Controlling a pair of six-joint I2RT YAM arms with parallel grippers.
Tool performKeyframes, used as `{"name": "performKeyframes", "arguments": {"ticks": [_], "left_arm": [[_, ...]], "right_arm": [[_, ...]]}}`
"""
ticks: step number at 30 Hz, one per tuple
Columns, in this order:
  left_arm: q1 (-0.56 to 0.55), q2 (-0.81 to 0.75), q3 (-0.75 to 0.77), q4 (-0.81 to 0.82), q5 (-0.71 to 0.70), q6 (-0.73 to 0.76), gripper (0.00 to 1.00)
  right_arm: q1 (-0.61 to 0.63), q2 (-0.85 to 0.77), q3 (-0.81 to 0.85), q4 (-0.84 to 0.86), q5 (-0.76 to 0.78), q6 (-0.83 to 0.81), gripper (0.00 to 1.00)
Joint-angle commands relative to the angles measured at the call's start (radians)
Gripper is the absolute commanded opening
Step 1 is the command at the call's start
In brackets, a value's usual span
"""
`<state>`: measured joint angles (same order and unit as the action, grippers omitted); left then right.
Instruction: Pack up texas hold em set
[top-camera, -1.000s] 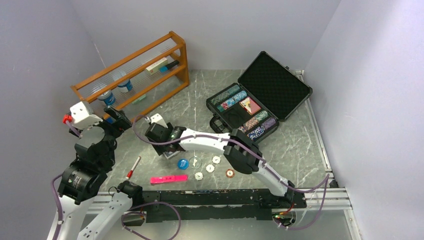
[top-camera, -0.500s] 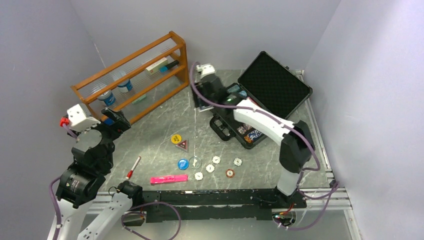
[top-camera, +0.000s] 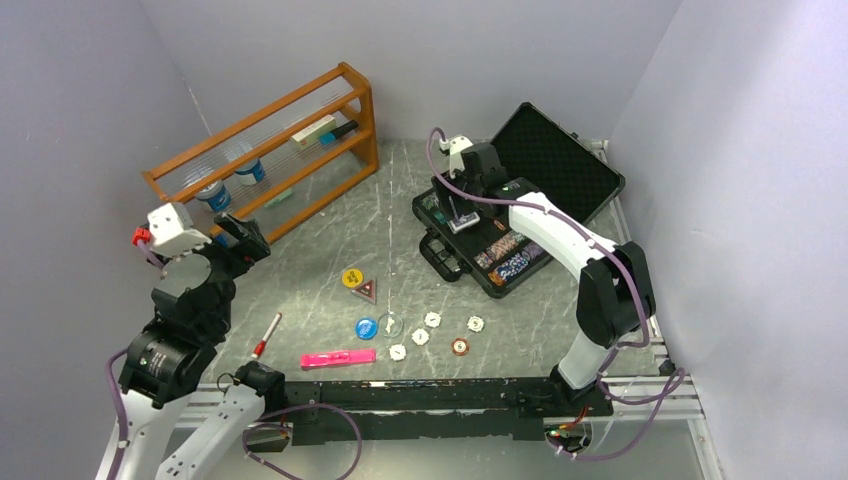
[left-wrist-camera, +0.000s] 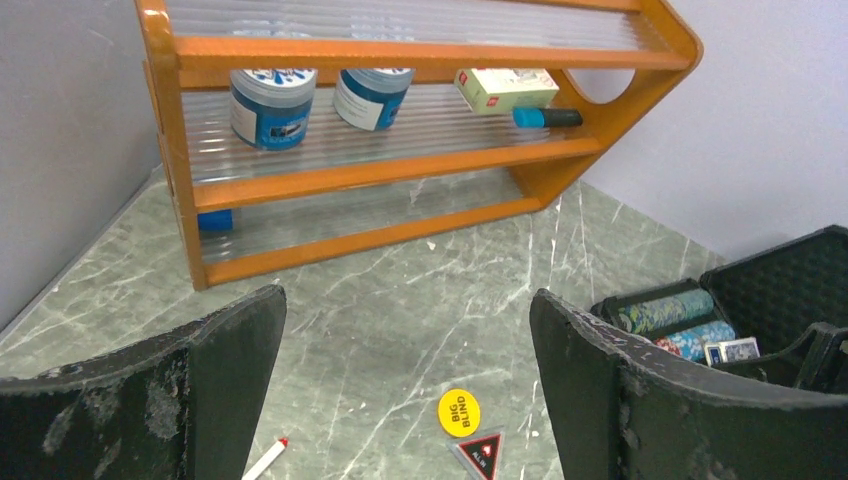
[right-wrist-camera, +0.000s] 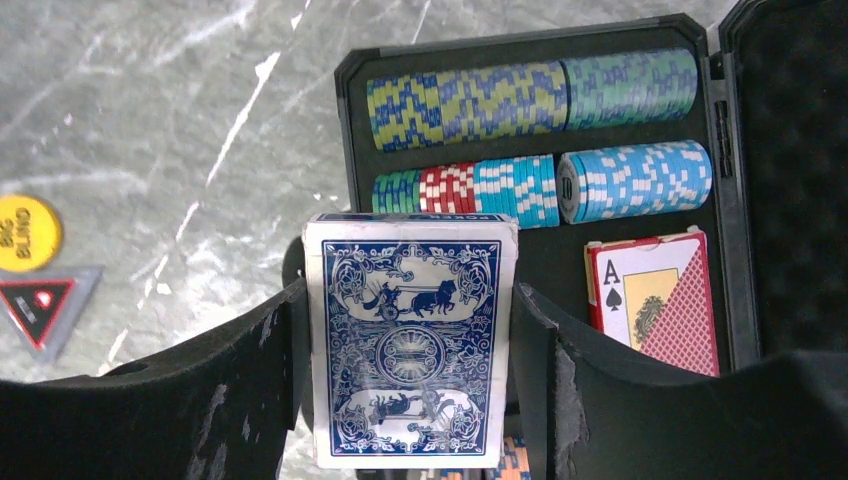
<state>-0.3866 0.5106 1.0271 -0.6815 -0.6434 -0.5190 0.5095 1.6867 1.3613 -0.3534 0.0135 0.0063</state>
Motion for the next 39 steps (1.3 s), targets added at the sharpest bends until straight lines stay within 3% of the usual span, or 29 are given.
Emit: {"name": "performKeyframes", "arguments": {"ticks": [1,15,27,33,39], "left_arm": [[0.003,0.018,-0.018,0.060,0.046,-0.005,0.97],[0.003,0.043,-0.054,0.070,0.065,-0.039,0.97],[0.002,0.073,-0.067,0.102,0.073,-0.041,0.97],[0.003,0.072,-0.074,0.102,0.086,-0.036,0.97],[0.003,0.058,-0.097,0.124,0.091,-0.025,0.97]], "right_arm": [[-0.042,0.012,-0.008,-0.018,-0.057,-0.127,0.47],[-0.089,0.108,-0.025,-0.068,-0.172,-0.278,0.46],[-0.090,0.124,-0.095,-0.089,-0.123,-0.331,0.52],[-0.089,0.158,-0.058,-0.093,-0.090,-0.292,0.60],[-0.089,0.200,0.003,-0.065,-0.068,-0.203,0.60]]}}
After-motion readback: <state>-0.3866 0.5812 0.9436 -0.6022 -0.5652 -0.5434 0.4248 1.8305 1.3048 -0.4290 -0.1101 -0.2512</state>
